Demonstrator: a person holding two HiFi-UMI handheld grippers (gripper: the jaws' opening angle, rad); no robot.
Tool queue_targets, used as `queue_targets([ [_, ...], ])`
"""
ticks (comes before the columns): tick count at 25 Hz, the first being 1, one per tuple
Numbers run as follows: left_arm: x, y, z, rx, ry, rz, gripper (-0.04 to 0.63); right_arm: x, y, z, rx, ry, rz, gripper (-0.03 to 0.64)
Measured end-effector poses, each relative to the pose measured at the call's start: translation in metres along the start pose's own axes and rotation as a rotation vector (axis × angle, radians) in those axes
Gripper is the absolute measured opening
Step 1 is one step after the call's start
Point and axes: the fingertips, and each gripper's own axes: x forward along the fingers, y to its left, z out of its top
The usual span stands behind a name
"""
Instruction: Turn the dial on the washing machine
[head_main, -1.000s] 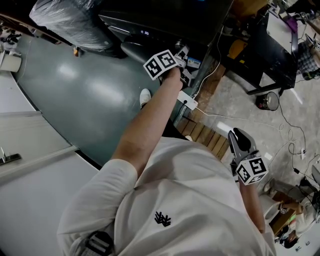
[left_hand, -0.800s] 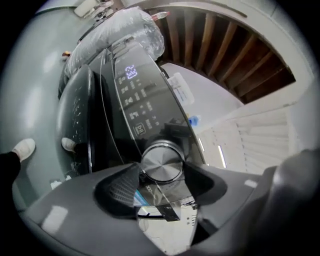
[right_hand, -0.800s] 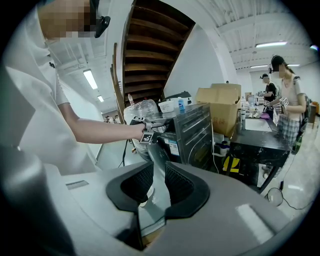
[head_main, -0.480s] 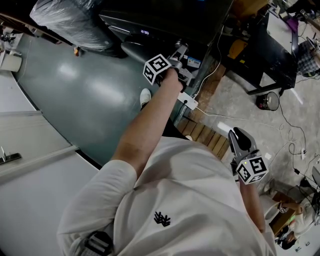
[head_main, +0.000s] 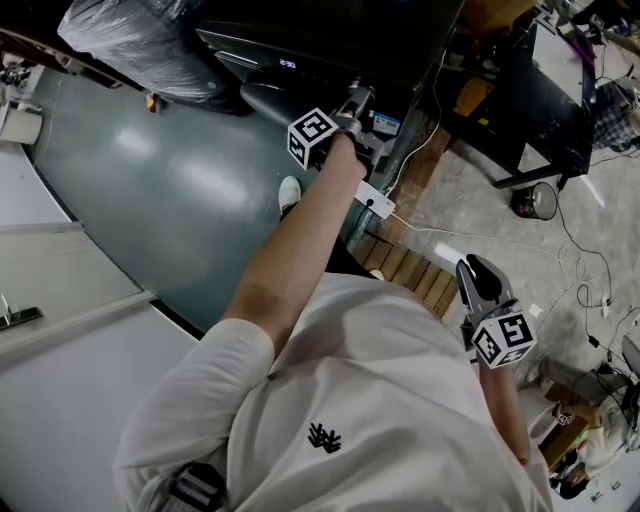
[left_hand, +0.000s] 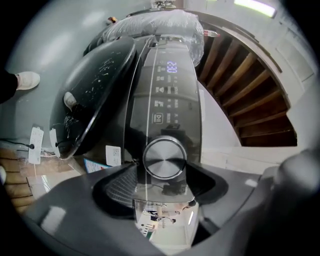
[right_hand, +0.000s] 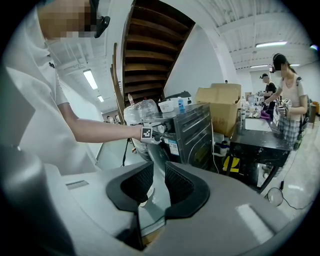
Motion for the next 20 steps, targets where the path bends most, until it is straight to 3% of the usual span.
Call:
queue_targets([
  [5, 0.005, 0.0002, -0.0022, -0.034, -0.009, -0.015, 0.339, 0.0006, 0.0002, 0.0016, -0.001, 0.012, -0.004, 0.069],
  [9, 0.0062, -0.0006, 0.0011, -0.019, -0.013, -0.013, 0.337, 0.0006, -0.0015, 0.0018, -0.001, 0.006, -0.007, 0.07],
  [15, 0.0058, -0.002, 0.0027, 0.066, 0.012, 0.02, 0.324, -0.0005, -0.003, 0.0009, -0.001, 0.007, -0.008, 0.069],
  [20, 0.0047, -0.0032, 0.0022, 0.202, 0.034, 0.065, 0.321, -0.0007, -0.0031, 0.0019, -0.001, 0.005, -0.007, 0.069],
])
